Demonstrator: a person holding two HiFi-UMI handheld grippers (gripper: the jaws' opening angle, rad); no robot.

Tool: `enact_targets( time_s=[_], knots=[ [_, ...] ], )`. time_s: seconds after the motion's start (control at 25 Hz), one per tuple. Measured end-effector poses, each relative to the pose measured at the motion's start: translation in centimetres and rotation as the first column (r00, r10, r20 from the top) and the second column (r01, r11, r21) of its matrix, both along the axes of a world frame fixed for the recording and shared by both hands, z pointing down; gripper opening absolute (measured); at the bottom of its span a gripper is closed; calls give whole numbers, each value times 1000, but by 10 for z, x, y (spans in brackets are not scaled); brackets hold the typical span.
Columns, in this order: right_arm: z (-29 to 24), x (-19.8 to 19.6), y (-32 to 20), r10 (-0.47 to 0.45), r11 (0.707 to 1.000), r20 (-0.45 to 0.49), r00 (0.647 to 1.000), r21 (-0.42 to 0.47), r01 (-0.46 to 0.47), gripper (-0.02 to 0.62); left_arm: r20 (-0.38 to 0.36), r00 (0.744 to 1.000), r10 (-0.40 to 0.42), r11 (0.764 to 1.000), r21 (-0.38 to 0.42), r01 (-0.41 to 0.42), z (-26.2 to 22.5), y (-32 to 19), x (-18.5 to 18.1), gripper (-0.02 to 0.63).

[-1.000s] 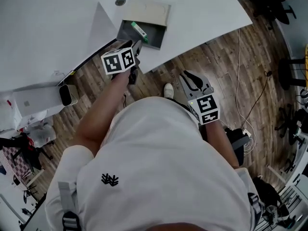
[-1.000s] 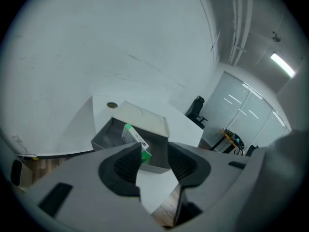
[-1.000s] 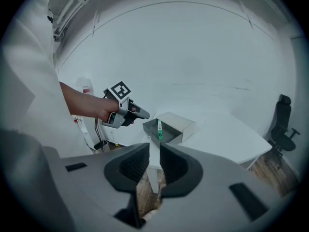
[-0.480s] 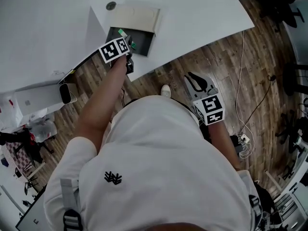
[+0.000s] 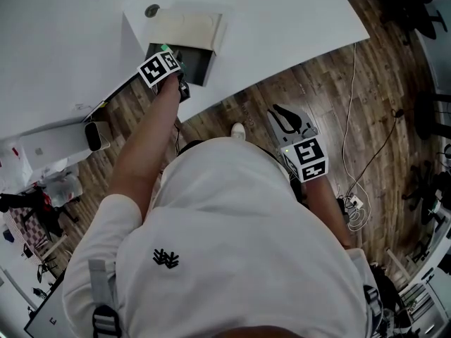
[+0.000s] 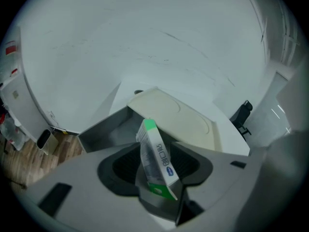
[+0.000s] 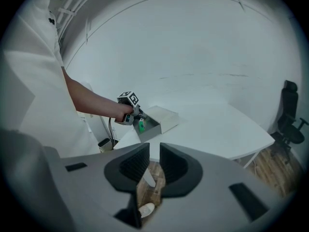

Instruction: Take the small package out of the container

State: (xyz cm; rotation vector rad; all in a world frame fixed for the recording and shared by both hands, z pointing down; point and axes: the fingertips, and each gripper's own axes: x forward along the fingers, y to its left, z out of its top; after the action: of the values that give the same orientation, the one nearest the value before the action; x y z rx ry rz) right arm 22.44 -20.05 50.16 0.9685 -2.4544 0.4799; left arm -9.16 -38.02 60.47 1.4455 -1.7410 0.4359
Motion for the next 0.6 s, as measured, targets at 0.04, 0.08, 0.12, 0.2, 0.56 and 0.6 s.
enact_targets(
  time_s=[0.04,0.08,0.12,0.2,0.56,0.6],
  knots=[
    [0,1,0,1,1000,2,1000,-1,-1,67,3,1000,-7,1000,3,7,-1,0,0,183],
    [0,2,0,3,1000,4,1000,-2,-3,67,6,1000,-13,1000,6,13,-3,1,-1,154],
    [0,3,1,4,1000,7,1000,-4,-4,67,9,1000,-18,1000,8,18,-3,2,-2,137],
    [2,4,0,5,1000,9,1000,-7,-5,67,2,1000,-31,999,11,31,-4,3,-3,130],
    [3,-6,-5,-24,1000,10,1000,-5,24,67,-20,997,-70,997,11,70,-5,13,-19,92],
    [3,-7,-6,-31,999,9,999,-4,31,66,-28,997,-74,997,17,74,-7,13,-20,92]
  ],
)
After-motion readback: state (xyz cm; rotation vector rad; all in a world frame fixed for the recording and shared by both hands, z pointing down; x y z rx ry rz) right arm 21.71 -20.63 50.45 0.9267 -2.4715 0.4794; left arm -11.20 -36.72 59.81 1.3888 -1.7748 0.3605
